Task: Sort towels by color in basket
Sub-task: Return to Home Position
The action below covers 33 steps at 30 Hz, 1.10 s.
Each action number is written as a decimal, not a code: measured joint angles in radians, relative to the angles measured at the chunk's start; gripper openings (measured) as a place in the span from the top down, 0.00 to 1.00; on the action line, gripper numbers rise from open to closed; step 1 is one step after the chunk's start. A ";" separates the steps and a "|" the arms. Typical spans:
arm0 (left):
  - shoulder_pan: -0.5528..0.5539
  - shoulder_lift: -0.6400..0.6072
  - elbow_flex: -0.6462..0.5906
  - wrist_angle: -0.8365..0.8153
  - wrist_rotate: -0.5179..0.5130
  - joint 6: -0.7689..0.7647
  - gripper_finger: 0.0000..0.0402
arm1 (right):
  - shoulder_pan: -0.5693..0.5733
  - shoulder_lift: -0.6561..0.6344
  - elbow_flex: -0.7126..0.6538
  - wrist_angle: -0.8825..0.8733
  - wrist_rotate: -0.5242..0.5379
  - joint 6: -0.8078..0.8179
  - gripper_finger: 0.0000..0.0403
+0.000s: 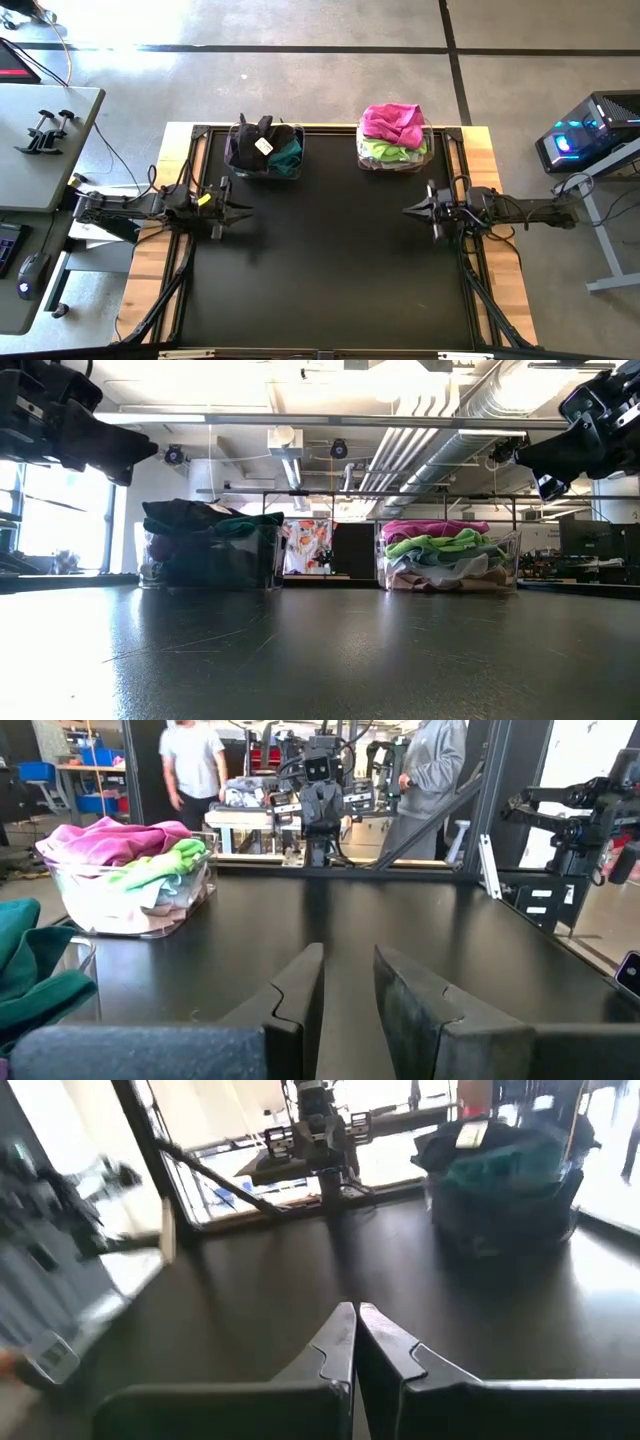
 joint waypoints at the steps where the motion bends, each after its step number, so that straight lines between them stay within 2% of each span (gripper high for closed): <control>1: 0.000 0.000 0.000 0.000 0.000 0.000 0.81 | -0.001 0.000 0.000 0.000 0.008 -0.047 1.00; 11: 0.000 0.000 0.000 0.000 0.000 0.000 0.81 | -0.003 0.000 0.000 0.000 0.018 -0.193 1.00; 33: 0.000 0.000 0.000 0.000 0.000 -0.001 0.81 | -0.003 0.000 0.000 0.001 0.018 -0.197 1.00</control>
